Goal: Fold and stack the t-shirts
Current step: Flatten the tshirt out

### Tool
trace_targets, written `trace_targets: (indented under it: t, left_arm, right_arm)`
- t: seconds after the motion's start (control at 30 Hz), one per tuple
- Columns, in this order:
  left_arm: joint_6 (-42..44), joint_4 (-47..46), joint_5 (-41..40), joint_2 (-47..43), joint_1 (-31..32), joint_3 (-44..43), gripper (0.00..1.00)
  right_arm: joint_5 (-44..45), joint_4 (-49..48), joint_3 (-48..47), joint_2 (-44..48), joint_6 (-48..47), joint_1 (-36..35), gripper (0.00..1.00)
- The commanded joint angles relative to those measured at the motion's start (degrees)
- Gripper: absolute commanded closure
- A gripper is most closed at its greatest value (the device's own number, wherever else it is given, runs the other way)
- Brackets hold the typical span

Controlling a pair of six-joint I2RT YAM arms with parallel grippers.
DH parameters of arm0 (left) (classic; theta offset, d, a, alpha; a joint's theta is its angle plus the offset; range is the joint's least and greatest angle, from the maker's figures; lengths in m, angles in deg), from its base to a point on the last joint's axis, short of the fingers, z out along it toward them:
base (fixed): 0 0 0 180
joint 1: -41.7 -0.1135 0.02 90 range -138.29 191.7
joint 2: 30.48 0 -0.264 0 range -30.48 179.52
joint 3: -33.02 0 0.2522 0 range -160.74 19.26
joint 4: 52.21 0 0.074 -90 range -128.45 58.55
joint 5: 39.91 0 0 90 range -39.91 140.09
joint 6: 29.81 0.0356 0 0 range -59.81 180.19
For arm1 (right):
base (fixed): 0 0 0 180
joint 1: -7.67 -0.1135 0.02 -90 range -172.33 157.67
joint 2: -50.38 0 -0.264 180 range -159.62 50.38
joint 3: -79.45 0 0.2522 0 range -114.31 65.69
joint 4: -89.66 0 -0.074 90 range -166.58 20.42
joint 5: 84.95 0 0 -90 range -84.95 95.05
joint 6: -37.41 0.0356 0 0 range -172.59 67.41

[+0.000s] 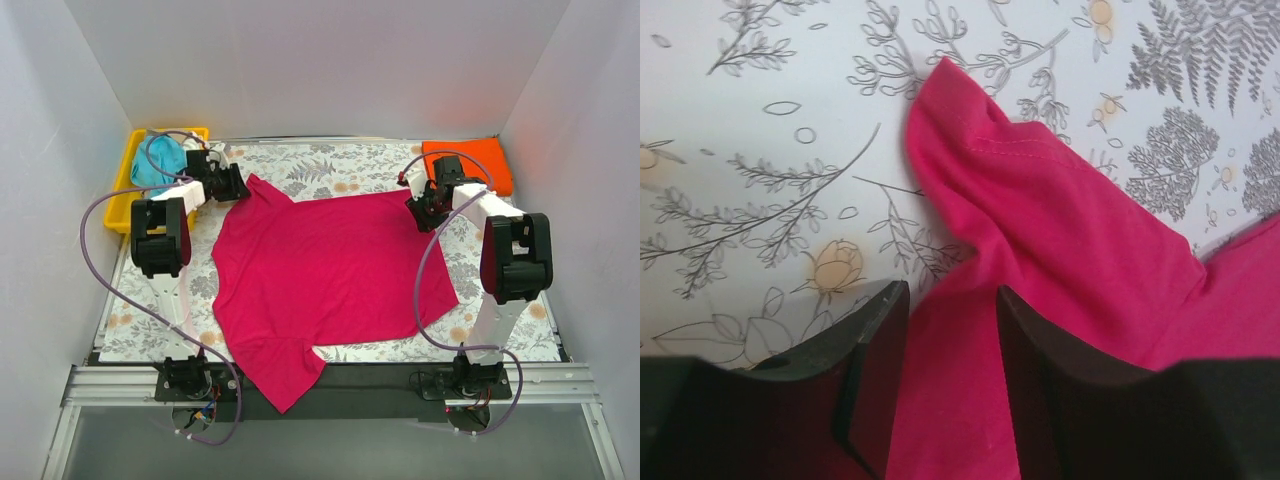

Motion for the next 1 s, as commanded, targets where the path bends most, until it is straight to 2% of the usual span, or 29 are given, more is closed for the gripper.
trace_targets:
  t: [0.0, 0.1, 0.13, 0.3, 0.57, 0.8, 0.97]
  left_arm:
    - [-0.1, -0.6, 0.9, 0.4, 0.3, -2.0, 0.62]
    - [0.0, -0.6, 0.3, 0.4, 0.2, -1.9, 0.70]
    - [0.1, -0.6, -0.9, 0.2, 0.2, -1.8, 0.79]
    - [2.1, 1.3, -2.8, -2.4, 0.2, -1.2, 0.99]
    - [6.0, 10.9, -16.5, -5.3, 0.2, -3.0, 1.00]
    - [8.3, 18.2, -20.1, -6.4, 0.2, -3.6, 1.00]
    - [8.8, 19.1, -18.4, -6.1, 0.3, -5.7, 1.00]
  right_arm:
    - [0.1, -0.2, -0.4, -0.8, 0.9, -0.2, 0.68]
    - [0.4, -0.3, -0.1, -1.3, 0.8, -0.2, 0.68]
    - [0.4, -0.4, 0.0, -1.3, 0.8, -0.2, 0.68]
    - [1.1, -0.3, 0.5, -1.8, 0.0, -0.2, 0.68]
    - [2.9, -0.4, 2.1, -0.5, -1.5, -0.3, 0.69]
    - [3.6, -0.2, 3.5, -0.1, -2.6, -0.3, 0.69]
    - [3.7, -0.1, 4.5, 0.2, -3.2, -0.4, 0.69]
